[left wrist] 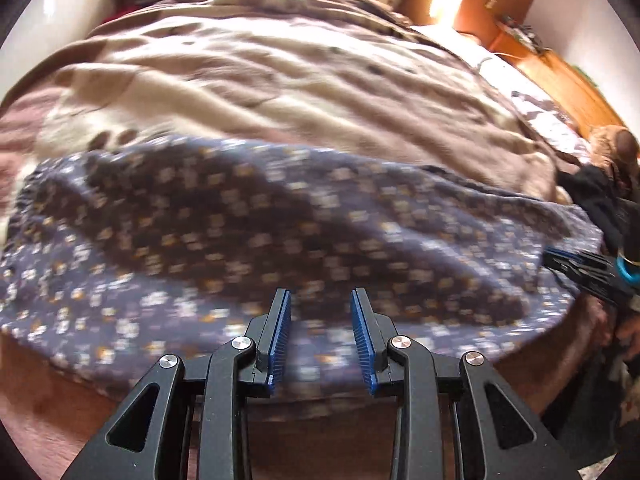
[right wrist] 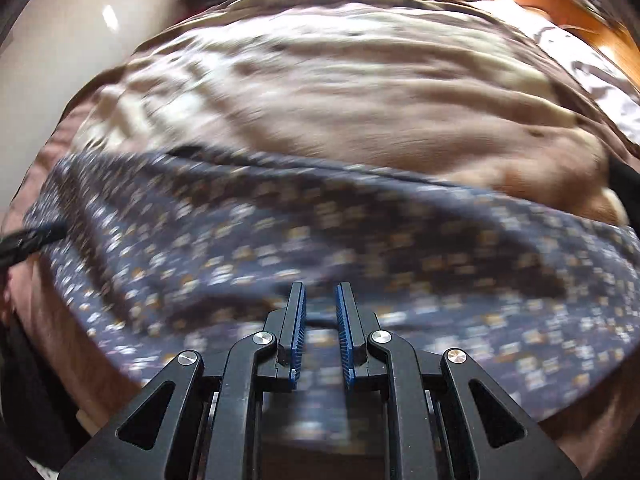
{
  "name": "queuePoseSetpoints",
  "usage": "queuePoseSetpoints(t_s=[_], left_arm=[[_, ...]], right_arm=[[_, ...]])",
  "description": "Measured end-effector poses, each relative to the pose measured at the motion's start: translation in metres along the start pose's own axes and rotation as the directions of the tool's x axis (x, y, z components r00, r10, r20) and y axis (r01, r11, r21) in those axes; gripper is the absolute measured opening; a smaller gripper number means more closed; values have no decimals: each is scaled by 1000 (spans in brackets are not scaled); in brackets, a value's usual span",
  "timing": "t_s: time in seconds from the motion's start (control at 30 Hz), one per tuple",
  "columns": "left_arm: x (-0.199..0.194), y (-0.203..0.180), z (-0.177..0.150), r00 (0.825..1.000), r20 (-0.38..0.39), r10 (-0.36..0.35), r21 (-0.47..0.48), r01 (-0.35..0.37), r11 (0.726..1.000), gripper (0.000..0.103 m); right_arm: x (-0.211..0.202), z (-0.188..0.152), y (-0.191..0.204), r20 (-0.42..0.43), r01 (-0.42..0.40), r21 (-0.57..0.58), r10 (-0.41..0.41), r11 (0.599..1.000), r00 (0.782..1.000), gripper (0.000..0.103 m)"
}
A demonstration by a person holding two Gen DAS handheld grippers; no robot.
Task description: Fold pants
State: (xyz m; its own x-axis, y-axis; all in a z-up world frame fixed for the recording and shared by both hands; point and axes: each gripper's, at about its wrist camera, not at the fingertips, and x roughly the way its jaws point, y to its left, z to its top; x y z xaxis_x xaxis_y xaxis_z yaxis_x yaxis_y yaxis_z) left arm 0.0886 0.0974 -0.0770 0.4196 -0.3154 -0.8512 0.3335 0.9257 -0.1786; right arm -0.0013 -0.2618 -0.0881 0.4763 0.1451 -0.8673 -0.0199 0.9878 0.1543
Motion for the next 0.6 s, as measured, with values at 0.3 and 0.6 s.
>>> queuePoseSetpoints(t_s=[0.3, 0.6], left_arm=[[-11, 72, -11, 994, 8, 107, -178, -104, 979, 30], [-14, 82, 8, 996, 48, 80, -151, -72, 986, 30]], right_arm=[[15, 31, 65, -33, -238, -117, 236, 964, 971, 17], [72, 117, 108, -34, -344, -150, 343, 927, 939, 47]])
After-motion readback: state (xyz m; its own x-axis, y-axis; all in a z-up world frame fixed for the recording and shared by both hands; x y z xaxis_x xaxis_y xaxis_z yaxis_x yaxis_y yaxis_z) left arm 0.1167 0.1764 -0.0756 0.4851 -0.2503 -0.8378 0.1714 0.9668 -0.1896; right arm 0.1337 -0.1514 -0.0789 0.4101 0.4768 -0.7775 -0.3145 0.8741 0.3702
